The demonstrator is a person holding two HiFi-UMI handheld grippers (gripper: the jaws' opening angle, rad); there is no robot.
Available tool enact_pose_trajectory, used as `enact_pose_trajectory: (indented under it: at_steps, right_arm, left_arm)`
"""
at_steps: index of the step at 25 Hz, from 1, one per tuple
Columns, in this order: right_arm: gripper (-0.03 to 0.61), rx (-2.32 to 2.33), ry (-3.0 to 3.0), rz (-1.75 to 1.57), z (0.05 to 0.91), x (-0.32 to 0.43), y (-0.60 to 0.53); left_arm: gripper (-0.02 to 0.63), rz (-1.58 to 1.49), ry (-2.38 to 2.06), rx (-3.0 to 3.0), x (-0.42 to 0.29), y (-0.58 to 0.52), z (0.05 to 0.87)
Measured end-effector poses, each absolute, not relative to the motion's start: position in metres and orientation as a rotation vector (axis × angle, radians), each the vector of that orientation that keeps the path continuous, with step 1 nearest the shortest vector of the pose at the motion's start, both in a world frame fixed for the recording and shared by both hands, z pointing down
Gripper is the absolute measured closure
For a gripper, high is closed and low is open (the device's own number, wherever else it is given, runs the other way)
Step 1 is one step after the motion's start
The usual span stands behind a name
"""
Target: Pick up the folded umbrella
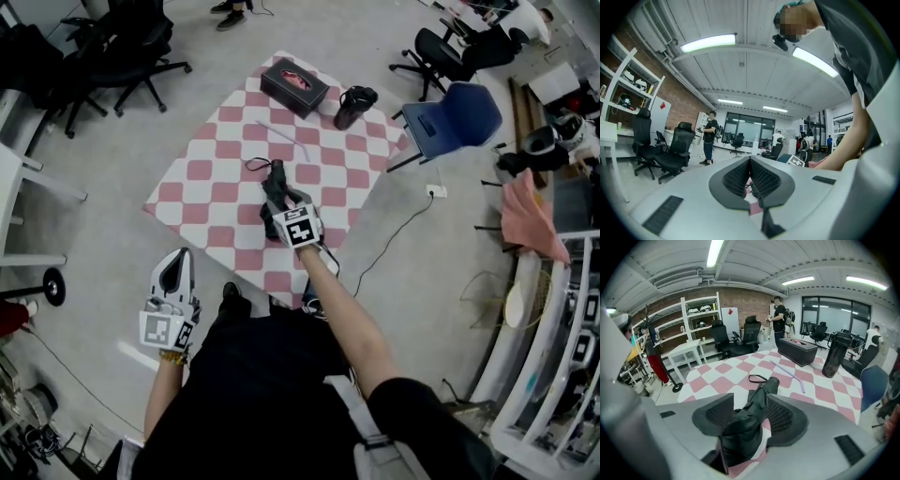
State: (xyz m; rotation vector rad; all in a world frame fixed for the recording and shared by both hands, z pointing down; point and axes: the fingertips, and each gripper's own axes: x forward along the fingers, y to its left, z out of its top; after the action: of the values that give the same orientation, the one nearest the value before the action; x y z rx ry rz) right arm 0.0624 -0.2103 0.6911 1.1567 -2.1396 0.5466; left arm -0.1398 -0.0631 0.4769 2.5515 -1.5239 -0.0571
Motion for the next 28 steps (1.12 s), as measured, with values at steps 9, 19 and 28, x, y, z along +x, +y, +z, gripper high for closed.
enact_pose_trajectory:
  at_steps: [9, 19, 28]
  right_arm:
    - [0.325, 1.149, -2.06, 0.691, 0.723, 0.066, -0.214]
    - [0.322, 1.156, -2.018, 0.77, 0.741, 0.067, -0.223]
    - [0.31, 1.158, -1.996, 0.863, 0.751, 0.065, -0.225]
  left_arm:
    - [0.604, -0.051, -1.572, 2.502, -0.151, -0.052, 0.484]
    - [0.604, -0.048, -1.592, 2.493, -0.154, -0.054, 0.484]
    - [0.604, -0.05, -1.608, 2.473, -0.159, -0.053, 0.485]
